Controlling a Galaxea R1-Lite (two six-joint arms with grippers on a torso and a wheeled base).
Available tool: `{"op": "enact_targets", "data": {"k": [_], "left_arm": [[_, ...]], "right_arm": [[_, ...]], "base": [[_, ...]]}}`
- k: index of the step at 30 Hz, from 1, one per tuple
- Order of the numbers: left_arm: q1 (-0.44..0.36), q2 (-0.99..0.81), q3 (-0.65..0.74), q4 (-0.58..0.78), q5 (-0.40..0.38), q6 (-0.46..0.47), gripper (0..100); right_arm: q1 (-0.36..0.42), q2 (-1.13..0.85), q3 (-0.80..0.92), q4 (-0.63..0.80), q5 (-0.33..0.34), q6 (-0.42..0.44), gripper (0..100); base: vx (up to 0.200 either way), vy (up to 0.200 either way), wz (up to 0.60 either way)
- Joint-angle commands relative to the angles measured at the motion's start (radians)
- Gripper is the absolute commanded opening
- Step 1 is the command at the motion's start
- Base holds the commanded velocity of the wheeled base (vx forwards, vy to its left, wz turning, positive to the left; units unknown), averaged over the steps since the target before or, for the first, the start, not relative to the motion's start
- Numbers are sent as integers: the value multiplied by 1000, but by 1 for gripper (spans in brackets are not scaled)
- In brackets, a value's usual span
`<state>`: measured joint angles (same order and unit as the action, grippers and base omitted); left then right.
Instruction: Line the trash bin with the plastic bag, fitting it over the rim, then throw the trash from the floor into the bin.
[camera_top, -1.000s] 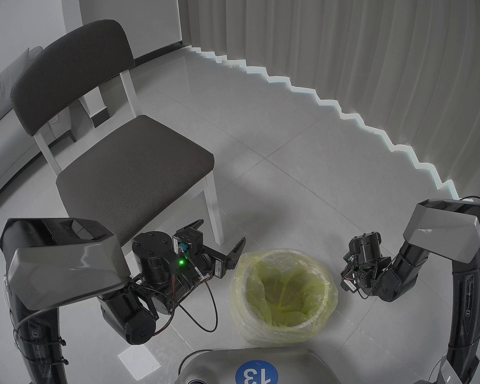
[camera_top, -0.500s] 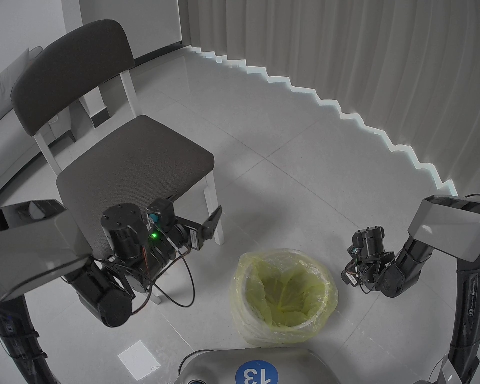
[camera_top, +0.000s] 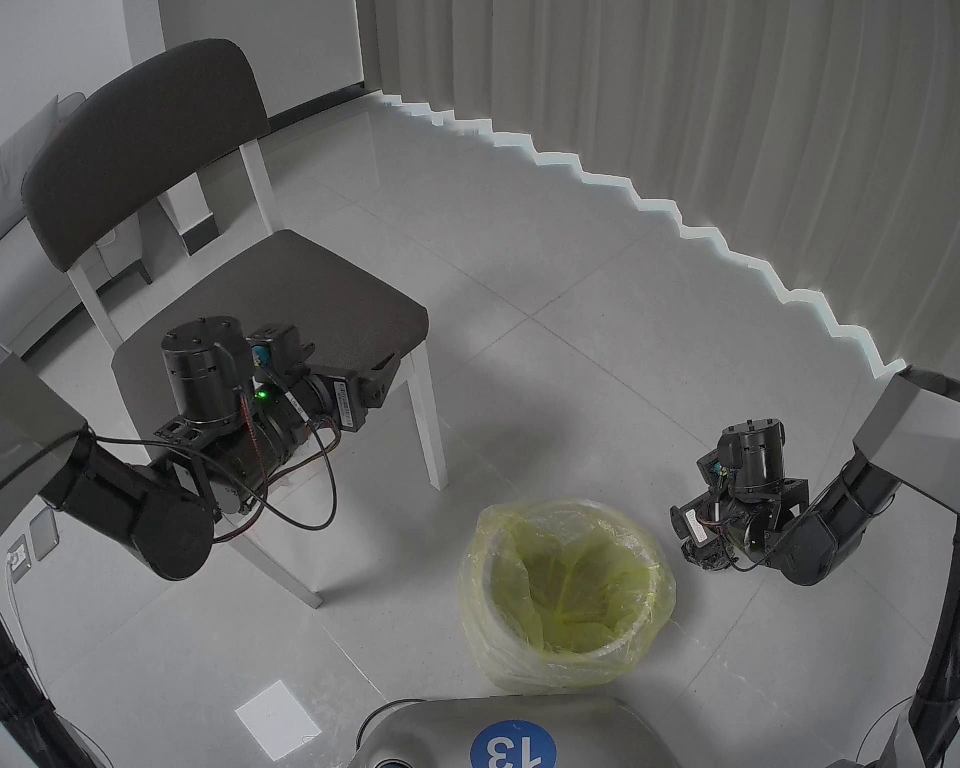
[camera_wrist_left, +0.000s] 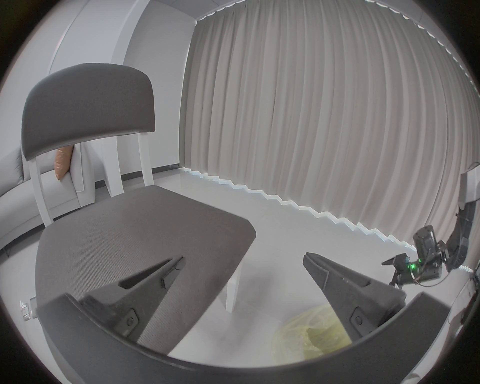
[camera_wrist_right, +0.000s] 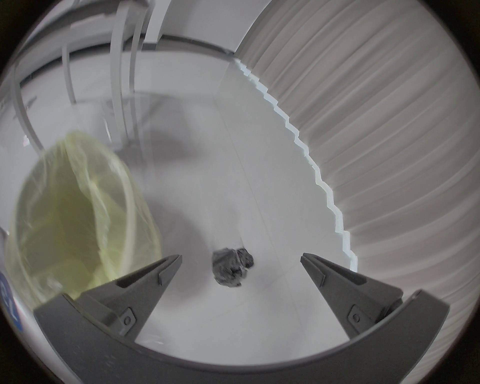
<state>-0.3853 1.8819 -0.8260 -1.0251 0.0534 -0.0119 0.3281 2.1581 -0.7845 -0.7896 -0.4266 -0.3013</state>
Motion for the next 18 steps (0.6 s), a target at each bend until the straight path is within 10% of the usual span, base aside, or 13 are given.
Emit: {"op": "enact_targets", "data": {"k": [1, 18], "left_arm": [[-32, 83, -65, 11, 9, -3, 100], [-109, 523, -392, 223, 49, 0, 100]], "right_arm": [[25, -81, 39, 0, 15, 27, 100], [25, -173, 160, 0, 17, 33, 100]], "base": [[0, 0, 0], [0, 0, 0]]}}
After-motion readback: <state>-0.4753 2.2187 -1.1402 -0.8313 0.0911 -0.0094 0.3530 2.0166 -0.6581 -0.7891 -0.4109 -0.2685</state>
